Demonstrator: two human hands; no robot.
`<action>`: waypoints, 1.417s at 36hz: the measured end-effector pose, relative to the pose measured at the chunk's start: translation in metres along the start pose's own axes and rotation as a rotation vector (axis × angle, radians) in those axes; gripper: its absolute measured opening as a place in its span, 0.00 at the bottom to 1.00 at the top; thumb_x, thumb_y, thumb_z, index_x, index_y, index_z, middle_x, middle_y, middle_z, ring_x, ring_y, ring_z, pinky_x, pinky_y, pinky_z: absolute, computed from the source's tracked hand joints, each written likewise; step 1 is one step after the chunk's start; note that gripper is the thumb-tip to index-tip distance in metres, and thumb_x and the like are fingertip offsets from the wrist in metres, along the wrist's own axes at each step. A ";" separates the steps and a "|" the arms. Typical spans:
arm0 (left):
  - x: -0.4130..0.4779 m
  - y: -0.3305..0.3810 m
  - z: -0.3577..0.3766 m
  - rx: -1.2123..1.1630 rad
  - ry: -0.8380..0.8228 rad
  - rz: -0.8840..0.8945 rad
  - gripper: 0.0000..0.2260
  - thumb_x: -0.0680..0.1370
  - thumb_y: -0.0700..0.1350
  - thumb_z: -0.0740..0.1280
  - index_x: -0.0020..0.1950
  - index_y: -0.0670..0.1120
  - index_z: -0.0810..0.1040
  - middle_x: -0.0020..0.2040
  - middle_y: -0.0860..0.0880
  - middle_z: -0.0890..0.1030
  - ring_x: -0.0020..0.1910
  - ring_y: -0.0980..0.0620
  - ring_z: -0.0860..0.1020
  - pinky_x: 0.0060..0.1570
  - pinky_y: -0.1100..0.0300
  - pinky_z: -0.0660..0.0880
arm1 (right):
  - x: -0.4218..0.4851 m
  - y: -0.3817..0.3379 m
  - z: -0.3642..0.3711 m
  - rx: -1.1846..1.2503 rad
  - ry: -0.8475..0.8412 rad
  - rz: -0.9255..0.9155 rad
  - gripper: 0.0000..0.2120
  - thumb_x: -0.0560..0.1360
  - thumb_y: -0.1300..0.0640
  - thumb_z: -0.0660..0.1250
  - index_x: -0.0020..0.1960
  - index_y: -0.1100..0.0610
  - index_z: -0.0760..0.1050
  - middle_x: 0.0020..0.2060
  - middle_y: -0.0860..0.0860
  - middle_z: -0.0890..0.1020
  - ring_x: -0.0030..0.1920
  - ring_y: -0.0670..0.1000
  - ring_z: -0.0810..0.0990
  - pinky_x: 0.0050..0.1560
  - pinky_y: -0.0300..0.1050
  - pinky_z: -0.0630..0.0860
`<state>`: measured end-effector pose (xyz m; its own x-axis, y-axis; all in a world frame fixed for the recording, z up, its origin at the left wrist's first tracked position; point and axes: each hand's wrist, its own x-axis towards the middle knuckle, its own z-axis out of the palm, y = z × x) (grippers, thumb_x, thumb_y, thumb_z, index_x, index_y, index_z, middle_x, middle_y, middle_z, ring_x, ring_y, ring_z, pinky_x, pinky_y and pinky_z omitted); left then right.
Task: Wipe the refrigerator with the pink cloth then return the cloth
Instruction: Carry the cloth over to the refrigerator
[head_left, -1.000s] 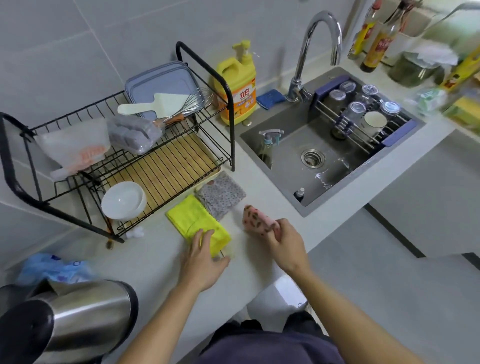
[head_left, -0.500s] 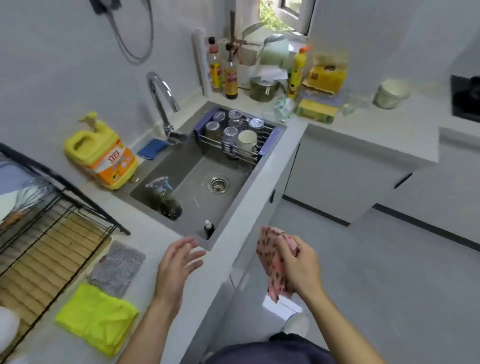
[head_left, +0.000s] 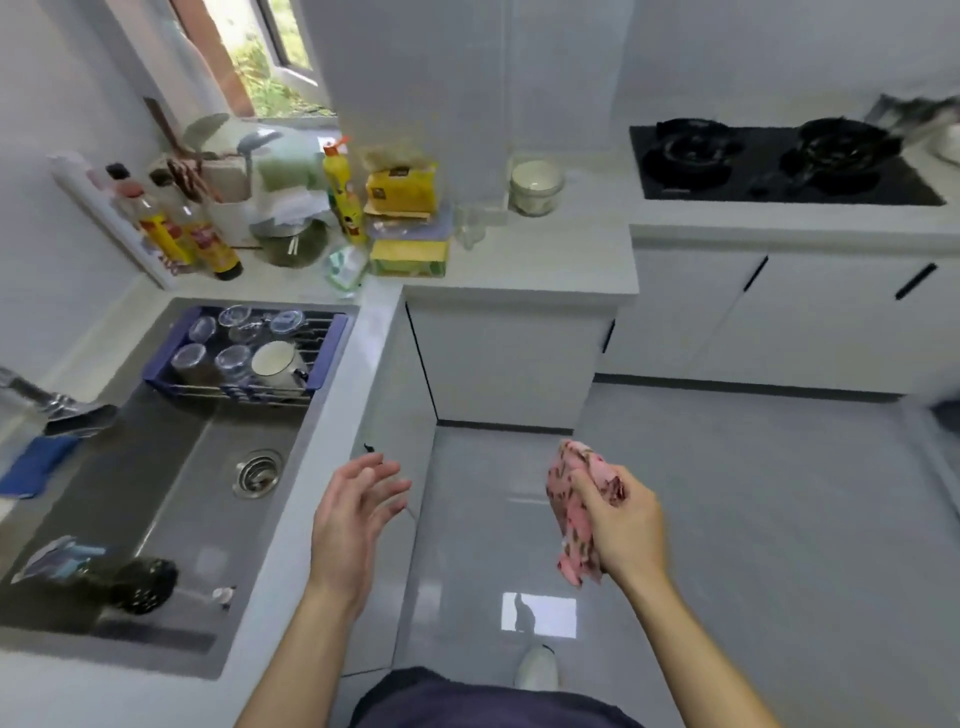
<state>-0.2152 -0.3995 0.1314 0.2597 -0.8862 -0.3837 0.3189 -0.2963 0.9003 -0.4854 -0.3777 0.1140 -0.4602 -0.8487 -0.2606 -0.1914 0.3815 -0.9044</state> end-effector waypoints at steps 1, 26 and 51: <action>0.004 -0.002 0.009 0.030 -0.014 -0.013 0.10 0.86 0.41 0.62 0.63 0.42 0.79 0.55 0.41 0.85 0.53 0.43 0.84 0.56 0.49 0.78 | 0.005 -0.001 -0.006 0.006 0.017 0.016 0.12 0.78 0.44 0.74 0.39 0.48 0.82 0.34 0.40 0.85 0.40 0.46 0.85 0.44 0.45 0.79; 0.211 -0.001 0.254 0.454 -0.591 -0.145 0.10 0.85 0.37 0.61 0.60 0.41 0.81 0.53 0.42 0.86 0.47 0.47 0.84 0.53 0.51 0.79 | 0.152 -0.023 -0.067 0.143 0.510 0.302 0.09 0.81 0.46 0.70 0.44 0.47 0.83 0.33 0.36 0.85 0.36 0.35 0.83 0.44 0.43 0.80; 0.228 -0.044 0.506 0.652 -1.058 -0.181 0.08 0.83 0.38 0.67 0.60 0.42 0.83 0.54 0.43 0.87 0.52 0.44 0.85 0.55 0.51 0.79 | 0.225 -0.005 -0.183 0.191 1.004 0.440 0.28 0.80 0.41 0.68 0.41 0.67 0.80 0.35 0.61 0.84 0.40 0.62 0.84 0.42 0.58 0.81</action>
<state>-0.6311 -0.7684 0.1083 -0.6946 -0.5761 -0.4309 -0.3137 -0.2964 0.9021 -0.7463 -0.5038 0.1219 -0.9643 0.0617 -0.2575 0.2578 0.4406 -0.8599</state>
